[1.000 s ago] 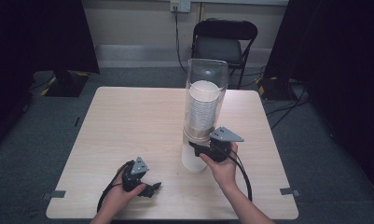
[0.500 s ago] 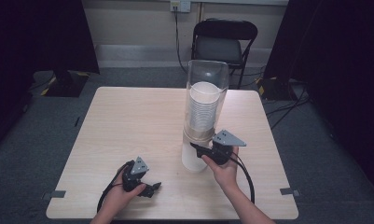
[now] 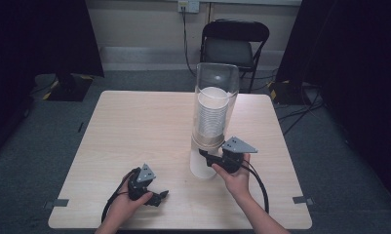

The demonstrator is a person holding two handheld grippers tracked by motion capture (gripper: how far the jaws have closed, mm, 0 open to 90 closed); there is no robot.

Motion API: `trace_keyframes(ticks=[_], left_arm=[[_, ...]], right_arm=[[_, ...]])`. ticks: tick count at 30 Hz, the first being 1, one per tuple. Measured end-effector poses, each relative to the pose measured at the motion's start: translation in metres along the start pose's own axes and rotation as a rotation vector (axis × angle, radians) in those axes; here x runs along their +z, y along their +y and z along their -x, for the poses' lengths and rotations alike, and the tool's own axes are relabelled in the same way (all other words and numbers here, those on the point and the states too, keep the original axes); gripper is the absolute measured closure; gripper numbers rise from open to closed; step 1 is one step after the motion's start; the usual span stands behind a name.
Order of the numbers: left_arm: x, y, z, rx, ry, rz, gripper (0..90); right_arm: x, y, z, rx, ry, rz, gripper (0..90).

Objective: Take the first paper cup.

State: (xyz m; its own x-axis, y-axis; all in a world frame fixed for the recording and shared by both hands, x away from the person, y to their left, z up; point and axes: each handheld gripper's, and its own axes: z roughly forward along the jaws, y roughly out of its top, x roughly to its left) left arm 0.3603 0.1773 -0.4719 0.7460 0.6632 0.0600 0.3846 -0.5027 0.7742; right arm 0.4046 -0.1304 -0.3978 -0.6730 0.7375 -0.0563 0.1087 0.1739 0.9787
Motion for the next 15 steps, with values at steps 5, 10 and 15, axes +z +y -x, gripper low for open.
trace_keyframes(ticks=[5,10,15], left_arm=[[0.0,-0.0001,0.0001,0.0,0.001,0.0,5.3],[0.0,0.0,0.0,0.0,0.0,0.0,5.3],[0.0,0.0,0.0,0.0,0.001,0.0,5.3]], right_arm=[[0.0015,-0.0011,0.0014,-0.019,-0.004,0.008,36.3],[0.0014,-0.0008,0.0023,-0.02,-0.006,0.003,36.3],[0.0016,-0.0007,0.0029,-0.02,0.0,-0.001,36.4]])
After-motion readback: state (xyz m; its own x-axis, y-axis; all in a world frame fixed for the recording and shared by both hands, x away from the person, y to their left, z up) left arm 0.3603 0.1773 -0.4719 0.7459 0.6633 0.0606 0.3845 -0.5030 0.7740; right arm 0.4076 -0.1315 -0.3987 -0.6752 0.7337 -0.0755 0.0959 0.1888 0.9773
